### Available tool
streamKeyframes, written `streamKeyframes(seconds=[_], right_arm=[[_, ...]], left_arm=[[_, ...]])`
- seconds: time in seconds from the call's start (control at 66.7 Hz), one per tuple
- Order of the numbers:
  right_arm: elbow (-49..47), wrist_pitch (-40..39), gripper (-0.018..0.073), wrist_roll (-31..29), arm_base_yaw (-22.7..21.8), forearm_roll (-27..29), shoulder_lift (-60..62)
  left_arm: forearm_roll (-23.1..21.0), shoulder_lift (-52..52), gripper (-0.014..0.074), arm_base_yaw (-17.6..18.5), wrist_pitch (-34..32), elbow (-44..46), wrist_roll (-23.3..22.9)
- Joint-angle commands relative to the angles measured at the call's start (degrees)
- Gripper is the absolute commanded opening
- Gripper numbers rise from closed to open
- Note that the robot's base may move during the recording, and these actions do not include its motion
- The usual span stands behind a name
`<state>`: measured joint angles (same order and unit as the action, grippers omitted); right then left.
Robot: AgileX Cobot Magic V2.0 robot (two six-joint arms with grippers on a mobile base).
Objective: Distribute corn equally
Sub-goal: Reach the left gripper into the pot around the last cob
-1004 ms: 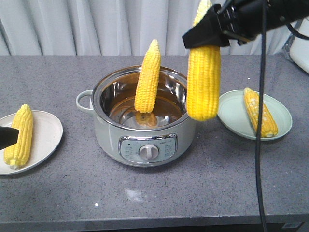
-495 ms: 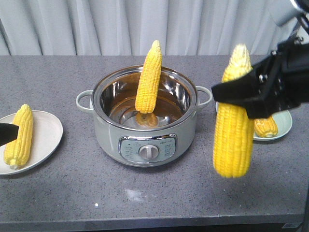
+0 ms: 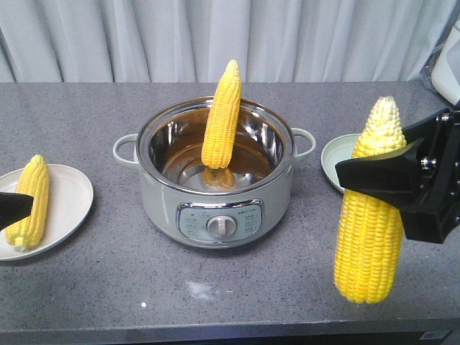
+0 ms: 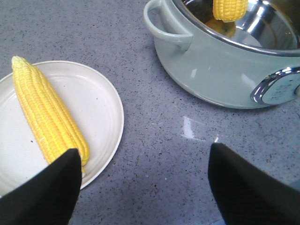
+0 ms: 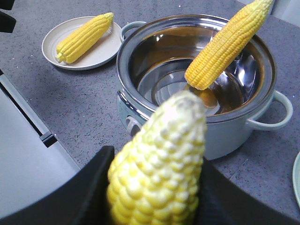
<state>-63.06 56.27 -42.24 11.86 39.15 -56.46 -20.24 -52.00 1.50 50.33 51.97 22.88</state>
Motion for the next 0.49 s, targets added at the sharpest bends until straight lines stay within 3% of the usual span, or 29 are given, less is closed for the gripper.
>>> streamKeyframes(seconds=[0.0, 0.09, 0.21, 0.315, 0.48], right_arm=[[-1.5, -2.6, 0.0158, -0.6, -0.1, 2.4, 0.6], [-1.5, -2.6, 0.0158, -0.6, -0.1, 2.4, 0.6], [-1.5, -2.6, 0.0158, -0.6, -0.1, 2.4, 0.6], [-1.5, -2.6, 0.0158, -0.6, -0.1, 2.4, 0.6], [-1.5, -2.6, 0.0158, -0.6, -0.1, 2.4, 0.6]], left_arm=[[-3.3, 0.4, 0.0544, 0.3, -3.5, 2.9, 1.7], [-7.5, 0.0, 0.0544, 0.3, -3.8, 4.7, 5.4], [-18.0, -1.6, 0.0544, 0.7, -3.1, 8.4, 13.2], [-24.2, -3.7, 0.0544, 2.2, -2.1, 11.6, 19.2], [-23.4, -8.3, 0.0541, 6.3, 0.8, 17.9, 20.2]])
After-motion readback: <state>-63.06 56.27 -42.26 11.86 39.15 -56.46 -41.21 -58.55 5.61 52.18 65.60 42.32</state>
